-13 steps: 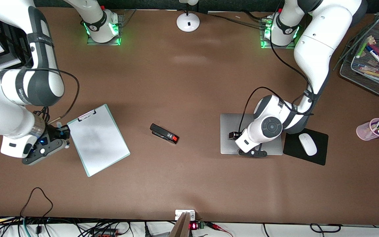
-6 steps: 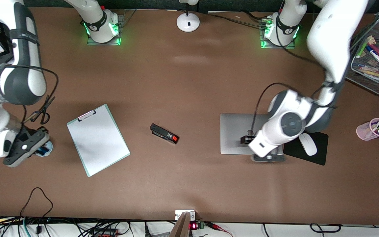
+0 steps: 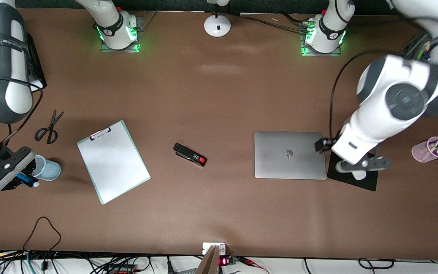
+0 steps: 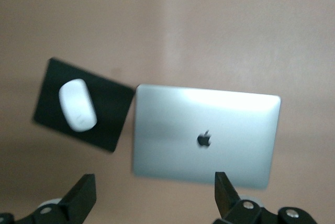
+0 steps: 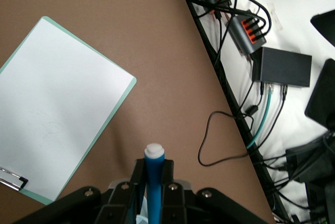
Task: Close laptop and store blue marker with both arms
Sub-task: 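Carry the blue marker to the light blue cup while the left gripper withdraws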
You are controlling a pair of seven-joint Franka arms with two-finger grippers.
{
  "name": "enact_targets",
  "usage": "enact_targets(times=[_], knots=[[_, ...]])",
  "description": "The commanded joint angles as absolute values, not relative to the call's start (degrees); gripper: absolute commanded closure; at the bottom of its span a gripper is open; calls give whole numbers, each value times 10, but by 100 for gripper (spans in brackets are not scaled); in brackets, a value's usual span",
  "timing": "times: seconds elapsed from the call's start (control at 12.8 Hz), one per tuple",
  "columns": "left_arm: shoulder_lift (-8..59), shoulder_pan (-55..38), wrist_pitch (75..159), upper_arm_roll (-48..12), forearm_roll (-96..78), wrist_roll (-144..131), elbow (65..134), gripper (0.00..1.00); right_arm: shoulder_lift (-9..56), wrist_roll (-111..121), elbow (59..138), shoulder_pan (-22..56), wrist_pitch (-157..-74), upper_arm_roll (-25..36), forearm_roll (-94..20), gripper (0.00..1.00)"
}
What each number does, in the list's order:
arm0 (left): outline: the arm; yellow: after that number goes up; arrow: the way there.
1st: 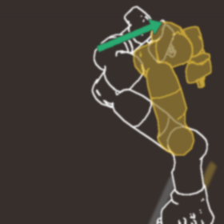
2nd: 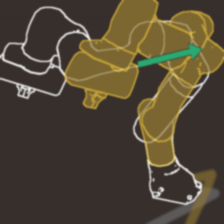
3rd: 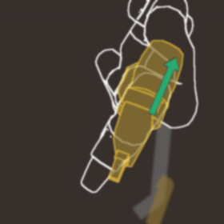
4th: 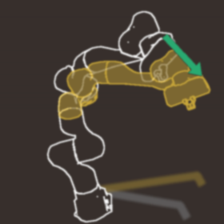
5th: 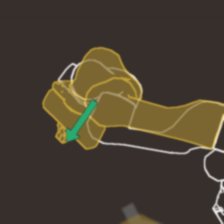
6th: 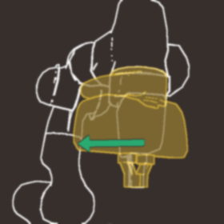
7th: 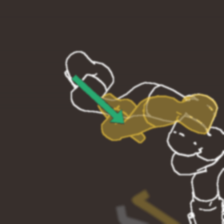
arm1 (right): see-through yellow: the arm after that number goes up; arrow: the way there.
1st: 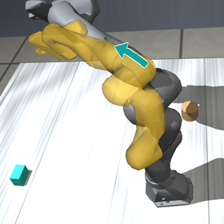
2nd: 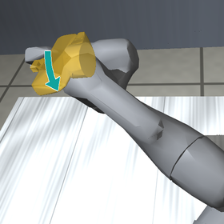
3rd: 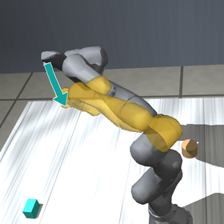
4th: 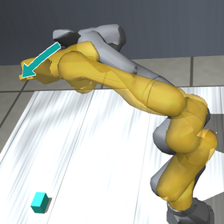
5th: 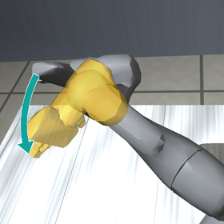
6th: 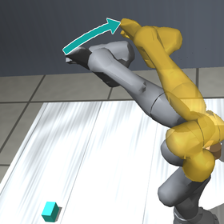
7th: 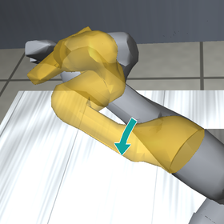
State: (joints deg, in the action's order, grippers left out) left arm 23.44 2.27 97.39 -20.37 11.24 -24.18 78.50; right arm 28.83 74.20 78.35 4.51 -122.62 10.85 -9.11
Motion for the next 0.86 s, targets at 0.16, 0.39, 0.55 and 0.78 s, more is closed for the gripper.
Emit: enact_targets(times=[0.16, 0.39, 0.55, 0.78], knots=[[172, 38, 881, -210, 115, -222, 745, 0, 283, 889, 821, 11, -1246, 99, -162, 99], [121, 44, 824, -212, 109, -171, 752, 0, 280, 1006, 849, -9, -1245, 98, -216, 99], [106, 55, 811, -212, 97, -160, 754, 0, 279, 1078, 871, -21, -1243, 98, -236, 99], [82, 97, 811, -211, 55, -98, 770, 0, 278, 1146, 879, -38, -1236, 93, -240, 99]])
